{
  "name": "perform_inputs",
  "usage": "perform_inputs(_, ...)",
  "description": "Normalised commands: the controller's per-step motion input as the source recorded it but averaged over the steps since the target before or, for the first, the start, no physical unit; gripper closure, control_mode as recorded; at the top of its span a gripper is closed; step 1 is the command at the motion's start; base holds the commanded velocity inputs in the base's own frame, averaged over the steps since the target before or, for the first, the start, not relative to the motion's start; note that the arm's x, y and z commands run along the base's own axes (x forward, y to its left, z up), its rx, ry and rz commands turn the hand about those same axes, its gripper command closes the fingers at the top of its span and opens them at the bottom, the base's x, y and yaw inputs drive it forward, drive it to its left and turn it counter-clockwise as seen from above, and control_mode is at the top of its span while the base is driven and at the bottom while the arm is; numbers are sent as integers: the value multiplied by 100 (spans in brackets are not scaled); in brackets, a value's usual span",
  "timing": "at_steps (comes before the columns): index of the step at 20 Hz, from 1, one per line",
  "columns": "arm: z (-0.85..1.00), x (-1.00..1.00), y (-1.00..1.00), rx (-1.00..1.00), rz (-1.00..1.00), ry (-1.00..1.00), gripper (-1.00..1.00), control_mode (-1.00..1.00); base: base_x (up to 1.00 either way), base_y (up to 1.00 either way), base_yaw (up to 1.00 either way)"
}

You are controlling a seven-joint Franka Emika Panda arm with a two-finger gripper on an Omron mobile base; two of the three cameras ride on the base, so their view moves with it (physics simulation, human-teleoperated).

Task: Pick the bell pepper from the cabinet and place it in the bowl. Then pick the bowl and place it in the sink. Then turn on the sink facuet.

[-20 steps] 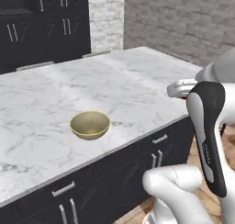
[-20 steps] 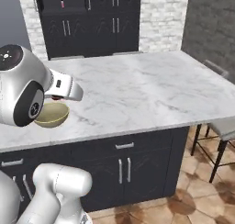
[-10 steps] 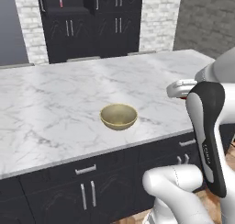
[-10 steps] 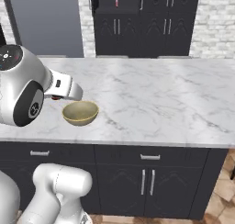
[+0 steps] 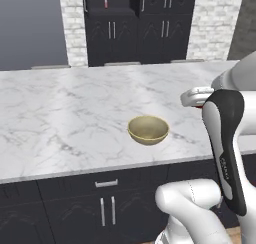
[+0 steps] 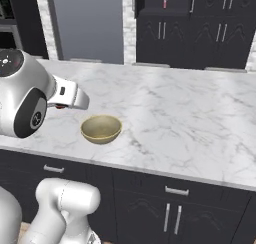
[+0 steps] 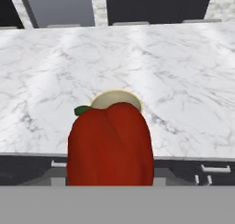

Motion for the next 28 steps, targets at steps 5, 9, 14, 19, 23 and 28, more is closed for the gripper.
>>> perform_inputs(5, 0, 0, 0, 0, 0, 0, 100, 100, 52, -37, 12)
perform_inputs(9, 0, 0, 0, 0, 0, 0, 100, 100, 14, -15, 5)
perform_inputs(14, 0, 0, 0, 0, 0, 0, 100, 100, 0, 0, 0)
perform_inputs(19, 0, 0, 0, 0, 0, 0, 100, 100, 0, 13, 0)
perform_inputs(23, -20, 1, 20, 0, 0, 10, 100, -100, 0, 6, 0)
perform_inputs(28, -63, 31, 10, 0, 0, 15, 100, -100, 0, 0, 0)
